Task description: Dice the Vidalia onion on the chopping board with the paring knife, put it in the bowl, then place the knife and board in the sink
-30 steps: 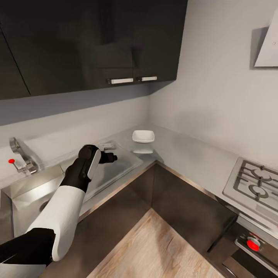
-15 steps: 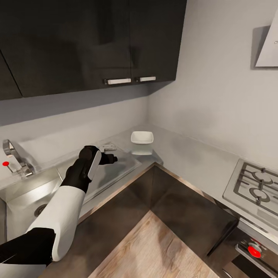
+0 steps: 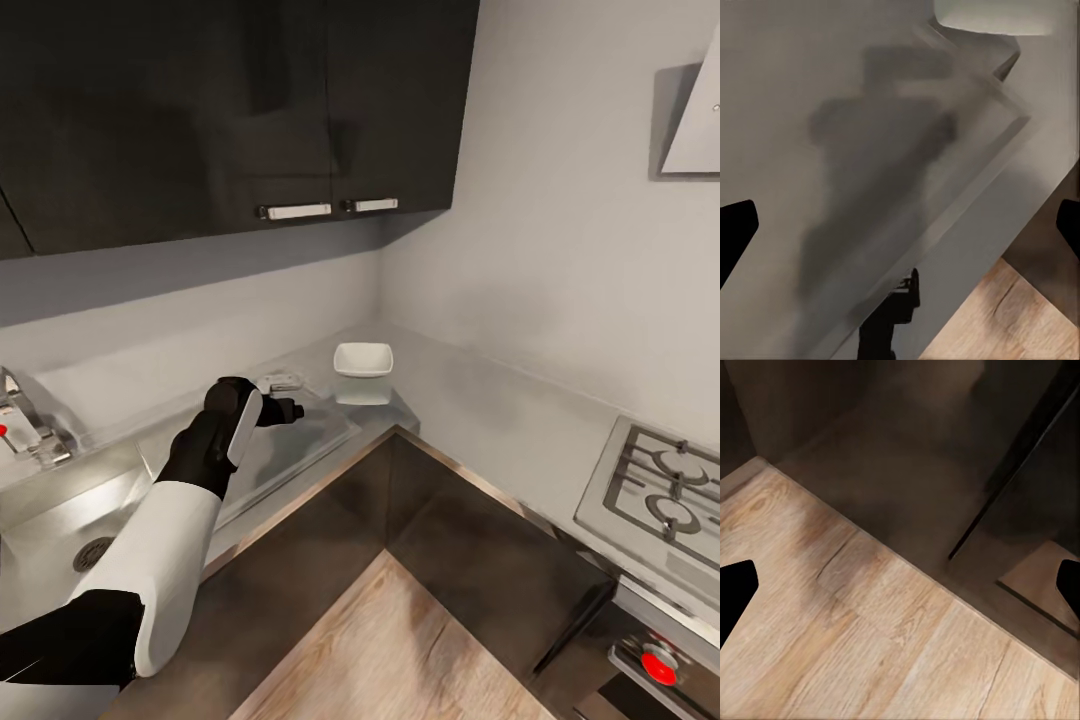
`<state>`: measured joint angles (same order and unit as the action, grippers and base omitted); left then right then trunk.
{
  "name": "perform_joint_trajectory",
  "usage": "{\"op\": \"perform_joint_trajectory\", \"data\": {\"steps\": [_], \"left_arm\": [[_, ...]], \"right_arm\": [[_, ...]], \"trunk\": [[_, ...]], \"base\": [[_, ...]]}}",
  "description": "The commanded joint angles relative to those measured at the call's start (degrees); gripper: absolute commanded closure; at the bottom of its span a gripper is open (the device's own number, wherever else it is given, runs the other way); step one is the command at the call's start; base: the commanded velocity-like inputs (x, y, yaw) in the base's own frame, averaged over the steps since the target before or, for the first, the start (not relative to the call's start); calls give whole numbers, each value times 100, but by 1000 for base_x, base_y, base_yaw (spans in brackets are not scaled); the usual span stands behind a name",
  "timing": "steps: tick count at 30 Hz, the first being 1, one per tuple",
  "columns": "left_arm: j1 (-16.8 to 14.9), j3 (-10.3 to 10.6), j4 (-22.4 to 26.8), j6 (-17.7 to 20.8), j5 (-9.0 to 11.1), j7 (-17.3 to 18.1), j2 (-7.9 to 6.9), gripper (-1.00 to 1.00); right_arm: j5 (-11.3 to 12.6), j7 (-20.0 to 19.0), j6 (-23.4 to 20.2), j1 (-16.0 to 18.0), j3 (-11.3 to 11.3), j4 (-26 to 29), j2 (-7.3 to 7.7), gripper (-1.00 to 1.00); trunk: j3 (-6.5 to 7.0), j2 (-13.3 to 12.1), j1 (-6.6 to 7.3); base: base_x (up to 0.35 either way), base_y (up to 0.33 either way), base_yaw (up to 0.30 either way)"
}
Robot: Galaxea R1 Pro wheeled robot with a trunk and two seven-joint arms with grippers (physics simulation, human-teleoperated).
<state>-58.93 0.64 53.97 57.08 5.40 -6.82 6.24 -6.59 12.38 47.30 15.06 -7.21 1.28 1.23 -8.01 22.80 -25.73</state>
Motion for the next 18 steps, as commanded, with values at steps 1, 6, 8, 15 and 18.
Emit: {"op": "perform_joint_trajectory", "data": {"steps": [1,6,8,15,18], "left_arm": [[-7,7,10,22,58,-57,0,-100],[-10,7,23,23,58,-57,0,-100],[-7,7,30,23,58,-57,0,-100],[-5,6,52,15,49,-60,0,-100],[-7,7,52,14,49,-63,0,-100]], "right_arm": [[-61,19,13,5,-44,-5,0,-100],[-61,21,9,5,-38,-5,0,-100],[-61,30,8,5,-36,-9,-8,-100],[-62,-372,-2587,-414,-35,-39,-247,-100],[-64,-802,-3303,-699,-35,-40,-348,-100]], "trunk": [[-12,12,-6],[-12,12,-6],[-12,12,-6],[-12,12,-6],[-12,12,-6]], "base": [[224,-195,0],[234,-205,0],[240,-211,0],[133,-116,0],[15,-13,0]]}}
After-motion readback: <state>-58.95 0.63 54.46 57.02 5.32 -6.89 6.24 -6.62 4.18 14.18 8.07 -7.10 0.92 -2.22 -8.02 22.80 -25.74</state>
